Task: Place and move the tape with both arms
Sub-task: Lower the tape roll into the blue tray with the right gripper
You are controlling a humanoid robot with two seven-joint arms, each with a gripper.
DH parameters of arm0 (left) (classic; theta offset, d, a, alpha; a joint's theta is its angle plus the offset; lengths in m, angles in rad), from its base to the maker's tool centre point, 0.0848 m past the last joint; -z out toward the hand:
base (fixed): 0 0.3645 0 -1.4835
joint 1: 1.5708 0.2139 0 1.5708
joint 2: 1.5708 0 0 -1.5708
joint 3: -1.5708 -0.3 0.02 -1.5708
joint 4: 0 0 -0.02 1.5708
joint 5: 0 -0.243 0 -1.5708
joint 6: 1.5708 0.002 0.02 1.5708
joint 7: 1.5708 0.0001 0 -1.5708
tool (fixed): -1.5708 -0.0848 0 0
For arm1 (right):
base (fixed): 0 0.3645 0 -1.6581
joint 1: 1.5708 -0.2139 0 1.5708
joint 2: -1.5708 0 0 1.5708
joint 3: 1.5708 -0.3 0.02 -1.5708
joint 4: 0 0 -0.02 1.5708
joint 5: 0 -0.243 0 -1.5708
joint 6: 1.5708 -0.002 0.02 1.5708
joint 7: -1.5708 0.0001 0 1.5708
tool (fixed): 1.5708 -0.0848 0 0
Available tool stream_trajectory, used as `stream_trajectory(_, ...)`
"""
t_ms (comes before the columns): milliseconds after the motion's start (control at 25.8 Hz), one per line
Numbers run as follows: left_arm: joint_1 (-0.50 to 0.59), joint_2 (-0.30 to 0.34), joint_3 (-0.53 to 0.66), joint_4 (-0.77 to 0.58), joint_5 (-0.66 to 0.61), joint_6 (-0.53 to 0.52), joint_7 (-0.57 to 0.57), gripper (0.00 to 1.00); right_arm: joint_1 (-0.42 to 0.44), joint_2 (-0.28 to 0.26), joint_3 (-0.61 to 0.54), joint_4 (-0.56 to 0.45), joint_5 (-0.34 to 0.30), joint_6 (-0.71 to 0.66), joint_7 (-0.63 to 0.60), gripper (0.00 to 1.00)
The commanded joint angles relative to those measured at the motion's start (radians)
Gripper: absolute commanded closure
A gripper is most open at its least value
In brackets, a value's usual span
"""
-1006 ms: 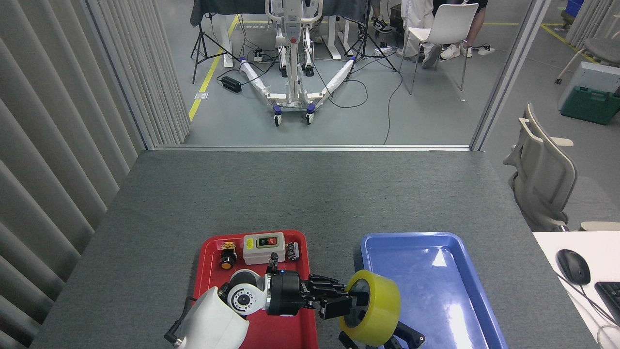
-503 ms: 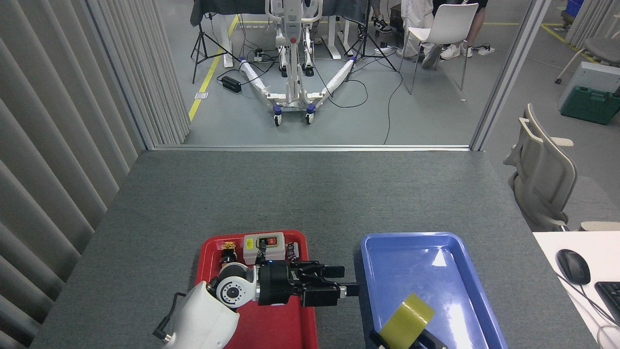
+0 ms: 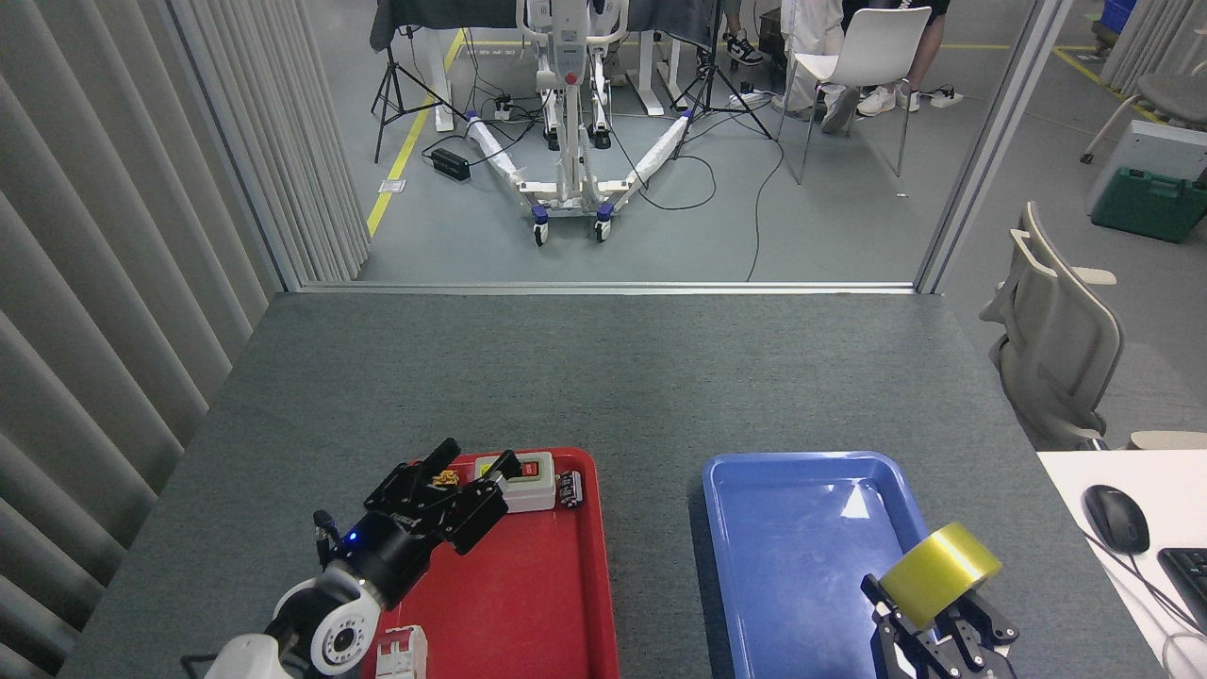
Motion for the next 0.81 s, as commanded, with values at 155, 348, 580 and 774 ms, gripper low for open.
stream_trajectory(155, 0.169, 0.011, -0.016, -0.146, -0.339, 0.475, 0.198, 0.0, -0.163, -0.055, 0.03, 0.054, 0.008, 0.0, 0.276, 0.8)
stream_trajectory(348, 0.173, 0.015, -0.016, -0.146, -0.339, 0.52, 0.222, 0.0, -0.192, -0.118, 0.173, 0.121, 0.008, 0.046, 0.341, 0.77)
stream_trajectory(580, 0.177, 0.011, -0.015, -0.126, -0.336, 0.515, 0.225, 0.0, -0.26, -0.181, 0.282, 0.178, 0.007, 0.158, 0.41, 0.75)
stream_trajectory(774, 0.175, -0.011, -0.018, -0.126, -0.337, 0.514, 0.235, 0.0, -0.344, -0.205, 0.338, 0.266, -0.001, 0.229, 0.548, 0.76)
